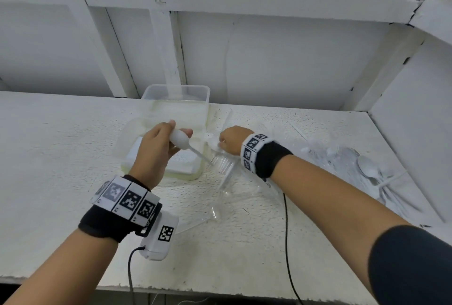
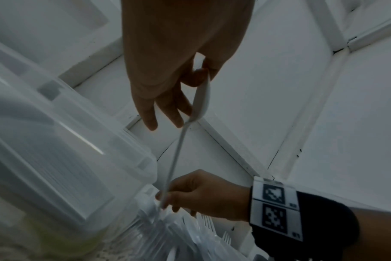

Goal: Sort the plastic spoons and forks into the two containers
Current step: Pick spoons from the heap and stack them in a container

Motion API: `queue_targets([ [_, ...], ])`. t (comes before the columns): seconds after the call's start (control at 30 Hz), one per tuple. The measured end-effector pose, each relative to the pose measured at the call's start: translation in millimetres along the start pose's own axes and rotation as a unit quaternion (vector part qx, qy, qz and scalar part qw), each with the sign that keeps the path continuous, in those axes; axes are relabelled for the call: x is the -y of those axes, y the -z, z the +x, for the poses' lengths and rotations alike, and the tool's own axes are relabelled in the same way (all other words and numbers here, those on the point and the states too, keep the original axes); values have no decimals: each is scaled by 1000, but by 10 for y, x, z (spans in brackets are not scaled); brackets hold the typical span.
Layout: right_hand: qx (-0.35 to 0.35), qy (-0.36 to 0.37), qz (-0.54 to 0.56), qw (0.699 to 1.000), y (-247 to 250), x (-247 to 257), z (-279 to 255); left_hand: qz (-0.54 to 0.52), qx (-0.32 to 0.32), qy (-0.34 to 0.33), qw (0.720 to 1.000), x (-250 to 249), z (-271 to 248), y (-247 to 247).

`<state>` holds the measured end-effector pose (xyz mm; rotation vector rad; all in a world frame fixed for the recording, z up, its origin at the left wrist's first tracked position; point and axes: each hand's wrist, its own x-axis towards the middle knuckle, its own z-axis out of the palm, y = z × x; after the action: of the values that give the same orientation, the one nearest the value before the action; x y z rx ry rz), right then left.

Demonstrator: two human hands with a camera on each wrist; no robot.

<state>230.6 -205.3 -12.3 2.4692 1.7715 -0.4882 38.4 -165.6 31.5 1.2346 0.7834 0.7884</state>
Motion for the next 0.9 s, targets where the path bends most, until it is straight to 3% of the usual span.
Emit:
queue_targets([
  [0.17,30,-58,7,998,-124,71,139,-71,-37,56,995,38,66,-65],
  [0.3,13,-88,150,985,-138,4,174,1,-6,56,998,103,108,-135],
  [0.43,-62,-86,300,948,-56,-159,5,59,14,43,997,149,159,-208],
  [0.5,-114,-81,382,913,14,-224,-110,71,29,43,996,127,185,-278],
  [0.63,-253,-95,595,757,181,-334,-358,131,76,36,988,124,190,-485],
  [0.7,-299,-105,630,709,255,-391,-492,186,115,46,975,173,179,-602],
  [0.73,-312,-111,626,706,279,-416,-559,227,138,55,962,209,172,-658],
  [0.8,-314,-128,591,732,276,-483,-667,340,186,72,919,321,184,-778],
  [0.9,-275,-141,525,793,202,-562,-782,516,234,69,821,481,199,-955],
])
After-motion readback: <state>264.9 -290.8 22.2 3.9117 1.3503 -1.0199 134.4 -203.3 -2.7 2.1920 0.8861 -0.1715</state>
